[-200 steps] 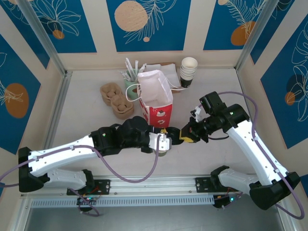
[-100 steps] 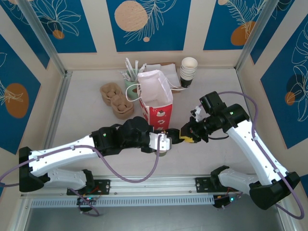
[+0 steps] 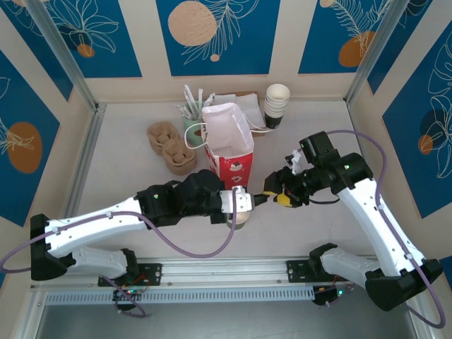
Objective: Pack the takeout coffee
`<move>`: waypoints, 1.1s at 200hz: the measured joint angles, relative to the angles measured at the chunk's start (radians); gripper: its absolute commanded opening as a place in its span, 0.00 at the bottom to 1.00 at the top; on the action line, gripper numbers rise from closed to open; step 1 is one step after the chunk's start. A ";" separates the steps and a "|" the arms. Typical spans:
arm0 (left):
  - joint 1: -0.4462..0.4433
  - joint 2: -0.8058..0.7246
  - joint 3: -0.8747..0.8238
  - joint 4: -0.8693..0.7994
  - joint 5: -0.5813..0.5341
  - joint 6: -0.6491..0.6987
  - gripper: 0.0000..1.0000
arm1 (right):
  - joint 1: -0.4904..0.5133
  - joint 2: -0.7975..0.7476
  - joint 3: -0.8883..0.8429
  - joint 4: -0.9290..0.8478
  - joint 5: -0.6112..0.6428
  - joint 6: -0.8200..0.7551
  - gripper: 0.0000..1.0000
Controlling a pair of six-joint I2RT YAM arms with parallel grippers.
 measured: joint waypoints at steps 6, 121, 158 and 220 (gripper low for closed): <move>0.004 0.000 0.001 -0.002 0.005 -0.020 0.14 | -0.008 -0.013 0.001 0.000 0.013 0.000 0.54; 0.144 -0.038 0.039 -0.110 0.135 -0.503 0.13 | -0.058 -0.324 -0.151 0.210 0.106 -0.022 0.47; 0.195 -0.098 0.010 -0.103 0.194 -0.677 0.12 | -0.058 -0.345 -0.262 0.316 0.061 -0.041 0.47; 0.276 -0.121 -0.122 -0.056 0.276 -0.961 0.12 | -0.058 -0.345 -0.428 0.485 -0.018 -0.043 0.47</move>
